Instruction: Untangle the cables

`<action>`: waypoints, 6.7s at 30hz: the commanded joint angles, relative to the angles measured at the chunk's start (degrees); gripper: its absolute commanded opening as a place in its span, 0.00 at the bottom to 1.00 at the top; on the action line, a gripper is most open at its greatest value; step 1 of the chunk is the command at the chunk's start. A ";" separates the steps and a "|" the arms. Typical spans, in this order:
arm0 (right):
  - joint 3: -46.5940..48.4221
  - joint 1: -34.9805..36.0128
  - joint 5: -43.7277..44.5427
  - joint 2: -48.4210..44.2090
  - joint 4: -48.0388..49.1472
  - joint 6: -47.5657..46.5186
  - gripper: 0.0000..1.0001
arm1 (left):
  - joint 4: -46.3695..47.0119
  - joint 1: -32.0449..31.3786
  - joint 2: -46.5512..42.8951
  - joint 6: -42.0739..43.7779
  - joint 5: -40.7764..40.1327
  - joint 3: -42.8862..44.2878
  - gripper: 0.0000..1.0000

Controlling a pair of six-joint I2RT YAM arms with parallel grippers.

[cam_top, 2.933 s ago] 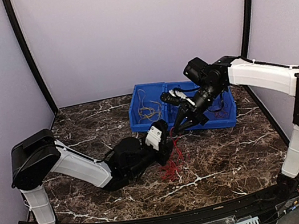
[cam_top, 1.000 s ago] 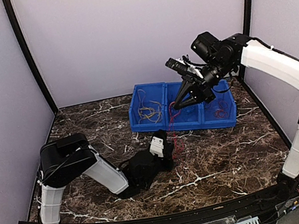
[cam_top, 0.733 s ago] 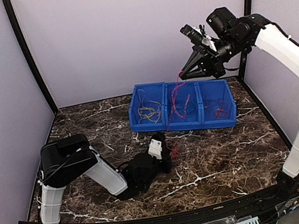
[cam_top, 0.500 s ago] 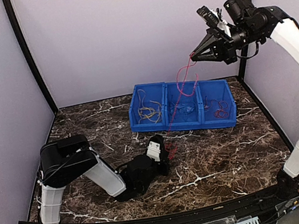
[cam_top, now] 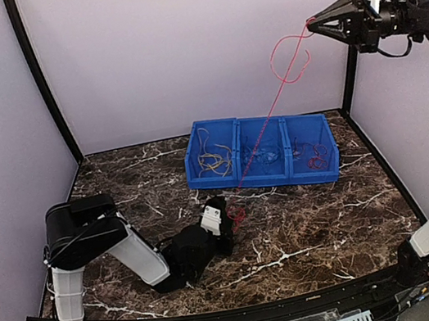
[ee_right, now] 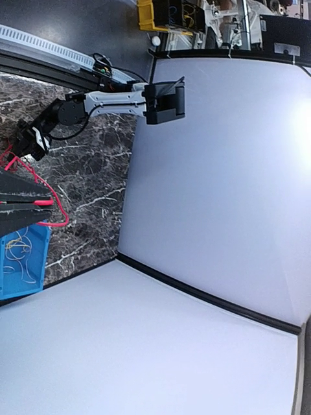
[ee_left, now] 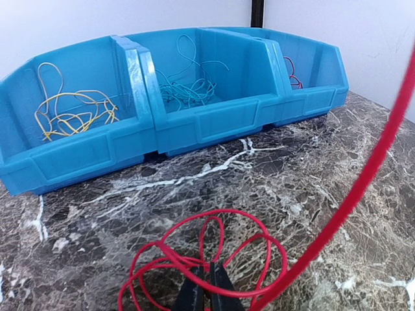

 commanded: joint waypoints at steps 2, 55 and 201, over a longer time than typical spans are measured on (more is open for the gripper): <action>2.16 -3.80 -2.18 -2.33 13.89 10.63 0.00 | 0.34 -0.15 -6.53 3.83 -4.05 -5.42 0.08; -45.13 26.53 23.12 15.86 17.28 -3.49 0.98 | -21.29 -0.35 -30.14 0.90 14.62 -11.96 0.09; -2.45 -16.00 9.21 3.57 34.96 22.49 0.00 | -69.48 3.52 -68.94 -47.34 -12.33 -32.52 0.00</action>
